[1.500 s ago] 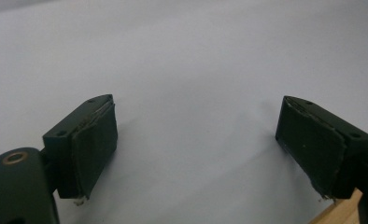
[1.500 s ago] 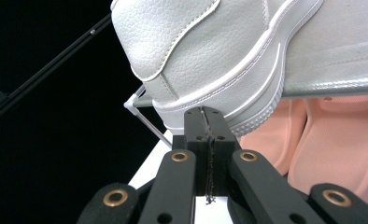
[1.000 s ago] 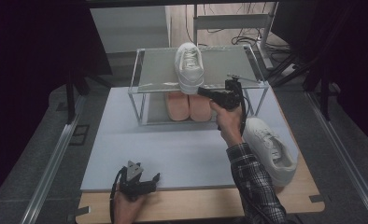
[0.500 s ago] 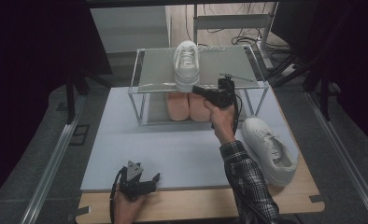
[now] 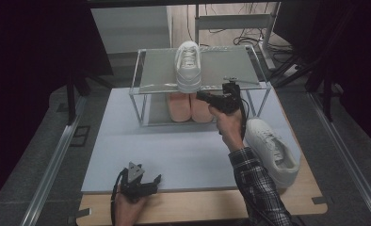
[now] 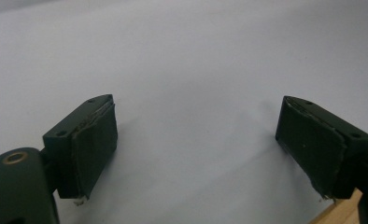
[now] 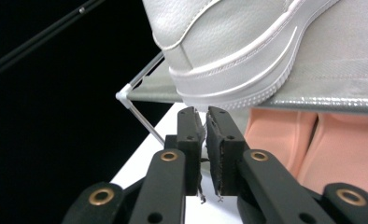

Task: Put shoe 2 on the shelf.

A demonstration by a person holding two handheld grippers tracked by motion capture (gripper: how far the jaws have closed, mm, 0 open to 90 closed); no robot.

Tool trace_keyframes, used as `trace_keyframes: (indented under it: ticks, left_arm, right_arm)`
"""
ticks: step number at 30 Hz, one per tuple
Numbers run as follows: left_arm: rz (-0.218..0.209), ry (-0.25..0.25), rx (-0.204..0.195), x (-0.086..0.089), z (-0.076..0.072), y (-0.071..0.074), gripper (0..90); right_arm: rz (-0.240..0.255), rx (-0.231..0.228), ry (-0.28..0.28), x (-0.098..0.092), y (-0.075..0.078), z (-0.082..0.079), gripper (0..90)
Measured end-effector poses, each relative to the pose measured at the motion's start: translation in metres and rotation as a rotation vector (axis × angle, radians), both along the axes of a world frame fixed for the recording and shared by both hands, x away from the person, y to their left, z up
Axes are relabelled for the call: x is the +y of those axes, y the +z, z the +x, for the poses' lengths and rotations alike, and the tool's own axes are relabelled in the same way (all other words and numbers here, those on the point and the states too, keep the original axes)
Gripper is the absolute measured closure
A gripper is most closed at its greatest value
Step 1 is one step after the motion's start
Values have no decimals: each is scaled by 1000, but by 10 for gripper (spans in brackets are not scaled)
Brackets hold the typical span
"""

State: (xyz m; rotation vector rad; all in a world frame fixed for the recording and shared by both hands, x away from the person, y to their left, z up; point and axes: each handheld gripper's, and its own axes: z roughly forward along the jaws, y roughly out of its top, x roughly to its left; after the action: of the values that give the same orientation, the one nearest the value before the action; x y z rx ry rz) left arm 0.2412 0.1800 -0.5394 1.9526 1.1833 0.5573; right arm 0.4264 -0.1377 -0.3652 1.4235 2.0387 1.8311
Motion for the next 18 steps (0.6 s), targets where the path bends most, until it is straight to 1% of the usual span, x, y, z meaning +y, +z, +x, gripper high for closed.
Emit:
trace_keyframes:
  ticks: [6,9,12,18]
  left_arm:
    - [0,0,0,0,0,0,129]
    - [0,0,0,0,0,0,128]
    - [0,0,0,0,0,0,129]
    - [0,0,0,0,0,0,129]
  right_arm:
    - [-50,-20,18,-5,1,-11,775]
    - [-66,-25,22,-8,0,-17,759]
    - [-72,-28,26,-12,0,-22,737]
    - [-109,-39,38,-18,0,-34,682]
